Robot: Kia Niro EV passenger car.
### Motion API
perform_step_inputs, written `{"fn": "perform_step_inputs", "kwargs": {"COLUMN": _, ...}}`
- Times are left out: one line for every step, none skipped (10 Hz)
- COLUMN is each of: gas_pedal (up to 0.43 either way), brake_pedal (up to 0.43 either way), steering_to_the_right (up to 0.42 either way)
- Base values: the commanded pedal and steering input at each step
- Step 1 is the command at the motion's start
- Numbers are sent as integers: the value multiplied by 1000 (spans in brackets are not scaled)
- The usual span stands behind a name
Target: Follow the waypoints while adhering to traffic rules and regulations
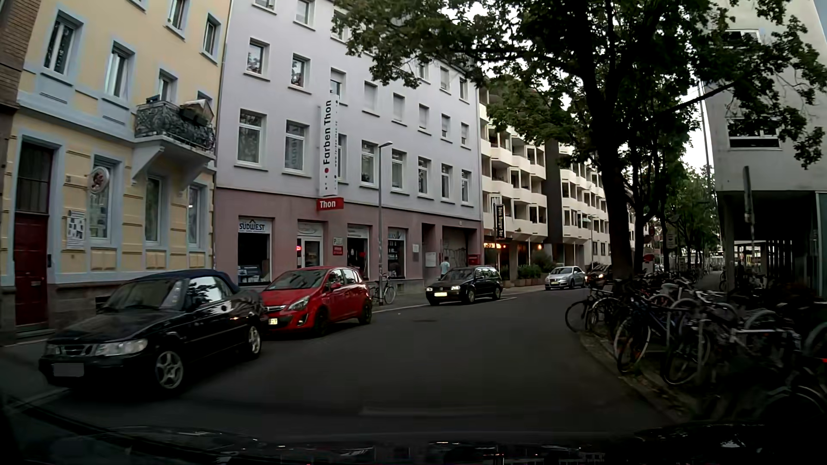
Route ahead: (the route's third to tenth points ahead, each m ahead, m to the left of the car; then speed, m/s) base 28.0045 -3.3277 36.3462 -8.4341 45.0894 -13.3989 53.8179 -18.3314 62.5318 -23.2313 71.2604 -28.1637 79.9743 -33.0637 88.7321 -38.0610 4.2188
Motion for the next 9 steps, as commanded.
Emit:
{"fn": "perform_step_inputs", "kwargs": {"gas_pedal": 130, "brake_pedal": 0, "steering_to_the_right": 17}}
{"fn": "perform_step_inputs", "kwargs": {"gas_pedal": 130, "brake_pedal": 0, "steering_to_the_right": 24}}
{"fn": "perform_step_inputs", "kwargs": {"gas_pedal": 130, "brake_pedal": 0, "steering_to_the_right": 29}}
{"fn": "perform_step_inputs", "kwargs": {"gas_pedal": 130, "brake_pedal": 0, "steering_to_the_right": 33}}
{"fn": "perform_step_inputs", "kwargs": {"gas_pedal": 130, "brake_pedal": 0, "steering_to_the_right": 38}}
{"fn": "perform_step_inputs", "kwargs": {"gas_pedal": 130, "brake_pedal": 0, "steering_to_the_right": 45}}
{"fn": "perform_step_inputs", "kwargs": {"gas_pedal": 118, "brake_pedal": 0, "steering_to_the_right": 53}}
{"fn": "perform_step_inputs", "kwargs": {"gas_pedal": 118, "brake_pedal": 0, "steering_to_the_right": 59}}
{"fn": "perform_step_inputs", "kwargs": {"gas_pedal": 118, "brake_pedal": 0, "steering_to_the_right": 64}}
